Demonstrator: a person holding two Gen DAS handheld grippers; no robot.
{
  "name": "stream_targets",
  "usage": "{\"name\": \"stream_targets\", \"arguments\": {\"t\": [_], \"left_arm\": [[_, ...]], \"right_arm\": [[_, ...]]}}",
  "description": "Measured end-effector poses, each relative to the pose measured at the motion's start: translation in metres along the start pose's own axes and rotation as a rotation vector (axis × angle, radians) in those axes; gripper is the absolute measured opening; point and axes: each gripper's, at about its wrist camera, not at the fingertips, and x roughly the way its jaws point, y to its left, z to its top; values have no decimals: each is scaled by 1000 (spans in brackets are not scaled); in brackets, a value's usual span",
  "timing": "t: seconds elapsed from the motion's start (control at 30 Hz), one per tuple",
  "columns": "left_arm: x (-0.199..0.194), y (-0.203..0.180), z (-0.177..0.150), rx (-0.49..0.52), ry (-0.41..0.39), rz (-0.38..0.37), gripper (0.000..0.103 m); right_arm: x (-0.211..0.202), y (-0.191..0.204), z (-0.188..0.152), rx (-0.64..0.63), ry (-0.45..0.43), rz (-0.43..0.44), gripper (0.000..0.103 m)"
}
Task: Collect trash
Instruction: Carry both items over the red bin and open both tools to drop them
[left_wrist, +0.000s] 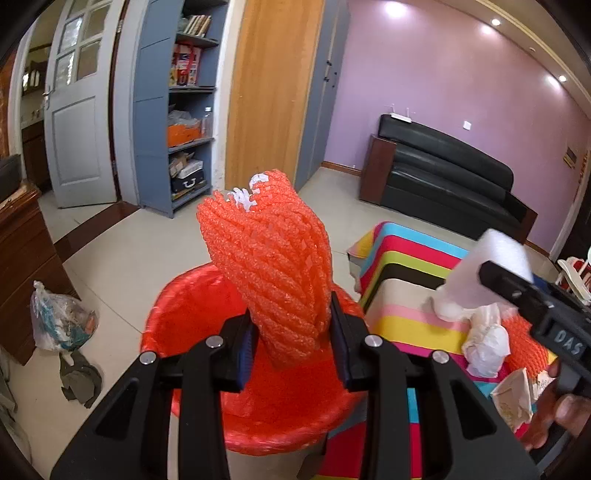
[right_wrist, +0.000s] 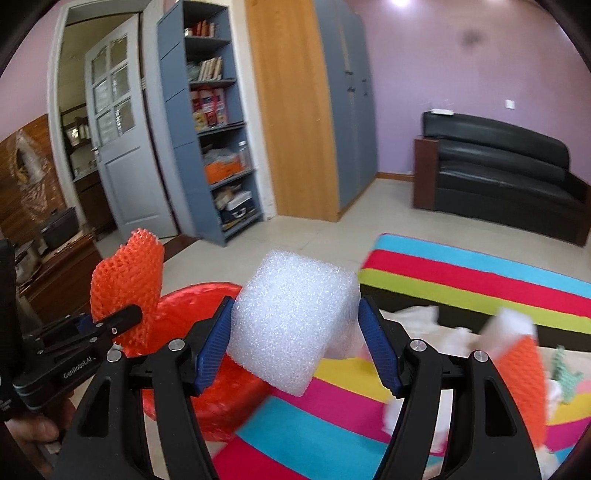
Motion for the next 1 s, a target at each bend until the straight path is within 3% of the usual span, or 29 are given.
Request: {"name": "stream_targets", "arguments": {"t": [0.53,0.63,0.7,1.0], "left_arm": [[-8,58,10,-126,-20,55,35],[-9,63,10,-143,-19,54,35],[-10,65,10,-149,-22,57,36],[-6,66,10,-157,-23,64,48]], "right_arm": [[62,71,8,-94,78,128,70],[68,81,9,-112,89,147,77],[70,86,9,-124,88,149,83],[67,77,5,-111,82,126,85]]}}
